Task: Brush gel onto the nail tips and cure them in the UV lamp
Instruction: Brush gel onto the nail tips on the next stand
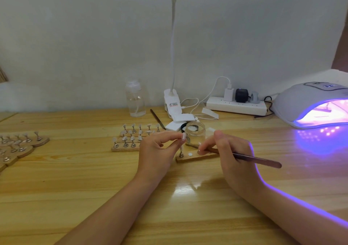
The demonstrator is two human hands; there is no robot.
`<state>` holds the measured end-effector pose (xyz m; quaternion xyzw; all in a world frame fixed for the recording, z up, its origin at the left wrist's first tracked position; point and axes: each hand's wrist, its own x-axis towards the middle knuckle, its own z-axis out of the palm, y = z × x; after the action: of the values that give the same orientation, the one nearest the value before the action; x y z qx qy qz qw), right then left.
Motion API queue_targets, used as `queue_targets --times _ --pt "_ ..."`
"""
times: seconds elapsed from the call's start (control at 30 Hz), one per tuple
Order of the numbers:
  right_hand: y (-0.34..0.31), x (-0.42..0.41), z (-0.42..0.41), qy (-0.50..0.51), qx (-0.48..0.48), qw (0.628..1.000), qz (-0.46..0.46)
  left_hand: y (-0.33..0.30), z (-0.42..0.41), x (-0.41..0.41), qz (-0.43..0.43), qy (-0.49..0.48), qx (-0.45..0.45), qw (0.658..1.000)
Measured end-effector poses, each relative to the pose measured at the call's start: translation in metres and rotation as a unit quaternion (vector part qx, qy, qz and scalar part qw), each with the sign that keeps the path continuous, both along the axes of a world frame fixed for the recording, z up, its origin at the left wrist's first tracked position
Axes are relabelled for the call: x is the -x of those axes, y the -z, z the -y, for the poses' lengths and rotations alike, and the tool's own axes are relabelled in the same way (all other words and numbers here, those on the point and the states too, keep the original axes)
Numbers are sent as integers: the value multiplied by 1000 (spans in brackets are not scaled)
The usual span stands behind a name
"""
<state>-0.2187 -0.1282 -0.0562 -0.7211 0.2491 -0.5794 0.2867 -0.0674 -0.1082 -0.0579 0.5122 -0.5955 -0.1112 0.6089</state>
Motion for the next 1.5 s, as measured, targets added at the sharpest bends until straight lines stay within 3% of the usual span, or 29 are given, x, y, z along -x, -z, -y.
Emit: queue_targets --times 0.5,0.7,0.83,1.03,1.17,1.33,1.5 --pt "1 0 1 11 10 999 -30 0 0 1 -20 -8 -14 1000" --pt "0 -1 3 59 62 995 -58 -1 -1 1 -10 -19 -27 999" --pt "2 0 4 21 19 999 -32 -1 -1 1 -13 -25 -36 999" --pt "2 0 5 71 81 990 -89 -1 -1 2 -9 -28 -42 999" --pt "4 2 6 67 86 993 -51 -2 -2 3 -3 -31 -45 999" --pt "3 -1 7 109 151 976 -111 -1 -2 2 -1 -35 -49 998" --pt "3 2 7 114 195 970 -95 -2 -3 2 2 -46 -47 998"
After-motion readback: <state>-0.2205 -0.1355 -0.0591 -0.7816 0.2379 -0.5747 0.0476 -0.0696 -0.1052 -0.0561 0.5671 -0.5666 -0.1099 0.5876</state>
